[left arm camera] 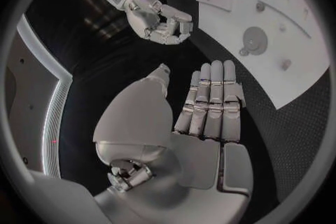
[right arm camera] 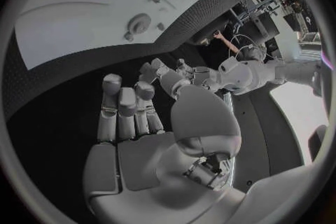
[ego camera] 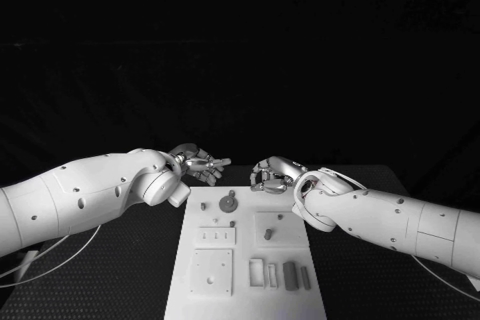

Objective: Assemble the parts on the task board

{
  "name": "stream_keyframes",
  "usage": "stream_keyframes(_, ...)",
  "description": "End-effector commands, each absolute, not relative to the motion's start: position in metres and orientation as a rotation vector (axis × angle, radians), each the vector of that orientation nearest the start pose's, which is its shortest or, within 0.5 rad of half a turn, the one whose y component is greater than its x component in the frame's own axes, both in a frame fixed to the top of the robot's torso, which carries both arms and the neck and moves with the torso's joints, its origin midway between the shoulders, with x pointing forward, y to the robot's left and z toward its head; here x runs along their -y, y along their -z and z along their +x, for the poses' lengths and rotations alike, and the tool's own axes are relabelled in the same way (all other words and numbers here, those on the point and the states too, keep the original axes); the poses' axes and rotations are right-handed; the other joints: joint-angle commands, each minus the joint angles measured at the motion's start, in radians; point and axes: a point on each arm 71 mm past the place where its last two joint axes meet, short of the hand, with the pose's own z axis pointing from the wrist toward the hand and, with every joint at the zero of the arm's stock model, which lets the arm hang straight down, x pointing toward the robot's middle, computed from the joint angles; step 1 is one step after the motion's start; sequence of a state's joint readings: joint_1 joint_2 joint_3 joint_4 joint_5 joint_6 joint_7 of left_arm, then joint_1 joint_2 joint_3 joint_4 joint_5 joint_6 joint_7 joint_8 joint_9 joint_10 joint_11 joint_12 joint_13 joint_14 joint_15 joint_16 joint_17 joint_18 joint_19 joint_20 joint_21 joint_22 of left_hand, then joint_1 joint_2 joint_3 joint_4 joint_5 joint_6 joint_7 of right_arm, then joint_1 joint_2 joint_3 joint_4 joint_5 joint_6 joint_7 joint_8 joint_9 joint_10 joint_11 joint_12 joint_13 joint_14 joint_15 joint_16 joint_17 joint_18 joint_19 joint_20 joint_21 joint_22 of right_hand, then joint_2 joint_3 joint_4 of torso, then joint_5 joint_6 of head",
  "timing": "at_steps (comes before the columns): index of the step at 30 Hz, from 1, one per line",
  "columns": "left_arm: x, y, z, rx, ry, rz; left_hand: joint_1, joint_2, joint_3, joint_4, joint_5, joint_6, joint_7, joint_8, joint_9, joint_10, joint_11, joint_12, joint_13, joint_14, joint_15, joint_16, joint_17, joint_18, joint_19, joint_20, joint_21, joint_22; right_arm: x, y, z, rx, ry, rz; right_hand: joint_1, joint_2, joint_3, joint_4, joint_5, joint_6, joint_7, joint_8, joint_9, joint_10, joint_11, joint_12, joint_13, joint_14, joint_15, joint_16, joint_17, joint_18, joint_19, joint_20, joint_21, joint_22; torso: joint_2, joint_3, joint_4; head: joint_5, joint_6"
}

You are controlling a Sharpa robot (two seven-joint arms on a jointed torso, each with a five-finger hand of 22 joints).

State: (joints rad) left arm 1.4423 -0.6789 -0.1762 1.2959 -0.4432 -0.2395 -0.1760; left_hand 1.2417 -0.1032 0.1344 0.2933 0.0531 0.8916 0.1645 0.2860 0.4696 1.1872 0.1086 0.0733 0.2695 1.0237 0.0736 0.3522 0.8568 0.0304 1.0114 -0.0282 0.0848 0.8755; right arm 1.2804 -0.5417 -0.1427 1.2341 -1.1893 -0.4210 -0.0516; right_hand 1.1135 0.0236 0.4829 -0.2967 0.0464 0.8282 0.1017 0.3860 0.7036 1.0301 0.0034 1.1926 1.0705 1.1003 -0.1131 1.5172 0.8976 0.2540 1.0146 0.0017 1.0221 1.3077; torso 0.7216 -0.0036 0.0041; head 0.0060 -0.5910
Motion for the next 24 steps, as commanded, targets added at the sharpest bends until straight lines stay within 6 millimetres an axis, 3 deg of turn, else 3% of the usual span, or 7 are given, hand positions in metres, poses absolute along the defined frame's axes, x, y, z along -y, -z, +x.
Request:
stream_keyframes(1,-0.188,0.147,0.548,-1.992,0.818,-0.649,-0.021,0.018,-0.041,-0.002,-0.003,0.002,-0.002,-0.005,-0.004,0.004,0.002,-0.003,0.003,-0.002,0.001,-0.007,0.003,0.013,0.000,0.001,-0.006,0.004,0.123,0.188,0.534,-1.637,-0.726,-0.019,-0.005,-0.006,0.000,0.002,0.001,0.156,-0.018,0.006,0.002,-0.022,-0.027,0.003,-0.001,-0.005,-0.013,0.000,-0.002,0.008,0.001,-0.009,0.000,0.010,-0.006,-0.0014,-0.0006,0.009,0.002)
stream_keyframes(8,-0.176,0.149,0.546,-2.020,0.786,-0.597,-0.022,0.019,-0.076,0.000,-0.003,0.000,-0.003,-0.010,-0.010,-0.002,0.004,-0.005,0.003,-0.007,0.002,-0.012,0.005,0.013,-0.002,0.003,-0.010,0.008,0.106,0.187,0.530,-1.638,-0.753,-0.058,-0.005,-0.006,0.001,0.002,0.001,0.155,-0.017,0.005,0.004,-0.022,-0.027,0.003,-0.002,-0.004,-0.013,-0.001,-0.002,0.008,0.001,-0.010,0.000,0.010,-0.005,-0.0009,-0.0020,0.021,0.006)
stream_keyframes(24,-0.158,0.152,0.537,-2.112,0.810,-0.489,0.011,0.041,-0.100,0.000,0.002,0.044,-0.025,0.004,-0.016,0.033,-0.012,0.006,0.017,0.021,-0.012,0.003,0.022,0.014,0.023,-0.008,-0.007,0.024,0.093,0.186,0.525,-1.644,-0.778,-0.083,-0.005,-0.007,0.004,0.002,0.001,0.154,-0.017,0.004,0.007,-0.022,-0.027,0.002,-0.003,-0.004,-0.013,-0.002,-0.003,0.008,0.001,-0.010,-0.001,0.010,-0.003,-0.0009,-0.0022,0.018,0.002)
